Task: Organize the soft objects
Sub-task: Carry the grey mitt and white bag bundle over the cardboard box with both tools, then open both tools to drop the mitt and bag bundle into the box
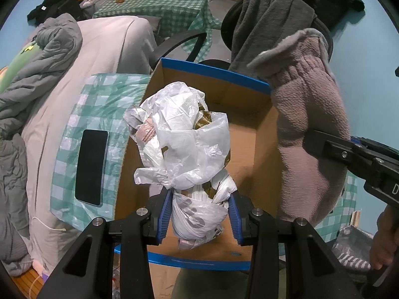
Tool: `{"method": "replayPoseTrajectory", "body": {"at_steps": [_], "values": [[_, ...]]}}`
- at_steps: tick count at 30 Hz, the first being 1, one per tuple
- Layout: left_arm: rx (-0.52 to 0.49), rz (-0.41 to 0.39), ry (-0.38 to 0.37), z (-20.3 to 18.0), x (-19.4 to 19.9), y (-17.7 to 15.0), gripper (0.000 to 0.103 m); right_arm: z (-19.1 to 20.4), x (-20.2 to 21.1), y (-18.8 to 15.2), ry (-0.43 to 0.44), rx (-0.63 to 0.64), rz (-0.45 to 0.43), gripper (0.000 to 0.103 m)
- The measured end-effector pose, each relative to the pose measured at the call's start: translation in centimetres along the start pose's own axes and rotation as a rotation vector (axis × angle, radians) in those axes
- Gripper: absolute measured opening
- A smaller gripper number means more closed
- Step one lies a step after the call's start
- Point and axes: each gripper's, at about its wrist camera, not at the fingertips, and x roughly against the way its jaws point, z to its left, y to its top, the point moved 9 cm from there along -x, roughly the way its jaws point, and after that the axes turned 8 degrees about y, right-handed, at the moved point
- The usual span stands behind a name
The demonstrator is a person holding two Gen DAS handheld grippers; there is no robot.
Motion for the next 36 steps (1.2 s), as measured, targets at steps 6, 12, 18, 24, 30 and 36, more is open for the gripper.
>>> {"method": "replayPoseTrajectory", "body": {"at_steps": [6, 12, 18, 24, 30, 36], "values": [[-0.007, 0.015, 0.012, 0.8, -1.0, -0.1, 0.041, 0.6, -1.9, 0.4, 0.016, -0.021, 0.022, 0.025], [-0.006, 0.031, 0.026, 1.4, -2.1, -0.2, 0.041, 0.7, -3.5, 0.4, 0.014, -0.033, 0.049, 0.025], [-0.006, 0.053, 0.031, 1.7, -3.1, -0.3, 0.042, 0.9, -5.1, 0.0, 0.003, -0.036, 0.082, 0.025], [-0.004, 0.073, 0.049, 1.9, -3.8, -0.5, 0.044, 0.9, -5.8, -0.1, -0.001, -0.039, 0.101, 0.041], [0.000, 0.085, 0.064, 2.1, -3.9, -0.7, 0.050, 0.7, -5.6, -0.3, -0.020, -0.038, 0.099, 0.048], [-0.004, 0.076, 0.073, 2.0, -3.2, -0.8, 0.054, 0.4, -4.8, -0.2, -0.024, -0.041, 0.086, 0.055]]}}
